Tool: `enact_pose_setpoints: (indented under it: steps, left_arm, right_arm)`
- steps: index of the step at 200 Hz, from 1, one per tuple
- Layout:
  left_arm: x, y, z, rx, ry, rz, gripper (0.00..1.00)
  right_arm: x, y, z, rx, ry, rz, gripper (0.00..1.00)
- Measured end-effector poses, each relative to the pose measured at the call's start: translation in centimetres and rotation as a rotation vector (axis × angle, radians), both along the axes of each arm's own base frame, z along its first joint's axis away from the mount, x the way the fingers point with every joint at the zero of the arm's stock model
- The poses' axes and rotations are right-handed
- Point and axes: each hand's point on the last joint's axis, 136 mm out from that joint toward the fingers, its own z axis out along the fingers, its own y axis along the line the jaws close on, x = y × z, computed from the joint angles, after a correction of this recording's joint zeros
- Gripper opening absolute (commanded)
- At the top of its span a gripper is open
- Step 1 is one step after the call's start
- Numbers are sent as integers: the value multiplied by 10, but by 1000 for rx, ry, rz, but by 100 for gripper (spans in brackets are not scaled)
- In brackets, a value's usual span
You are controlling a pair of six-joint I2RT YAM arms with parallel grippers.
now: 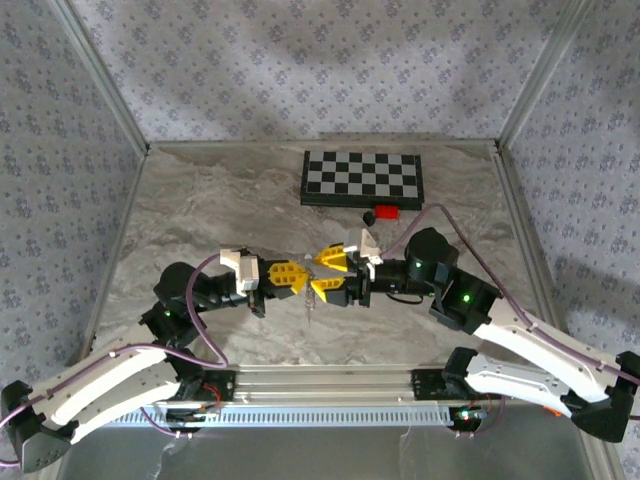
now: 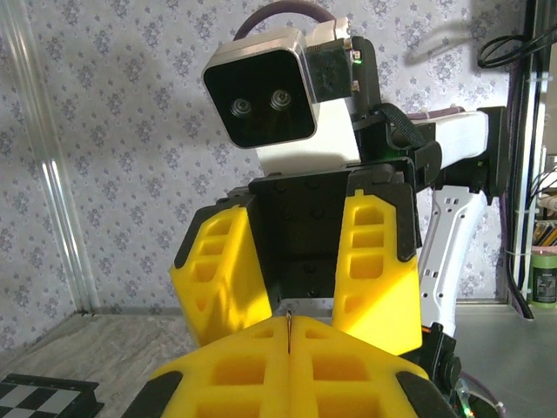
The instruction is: Put the keys on the keyring
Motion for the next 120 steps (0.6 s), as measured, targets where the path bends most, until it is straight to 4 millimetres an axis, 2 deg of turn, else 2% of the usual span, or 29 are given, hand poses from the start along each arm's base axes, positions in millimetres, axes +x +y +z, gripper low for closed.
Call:
enact_pose_setpoints:
  steps: [91, 120]
  left_arm:
    - [-2, -1, -1, 3, 2, -7, 0]
    - [-1, -1, -2, 7, 7, -2, 0]
  right_arm:
    - [-5, 5, -2, -6, -6, 27, 22]
    - [-8, 6, -3, -13, -13, 43, 2]
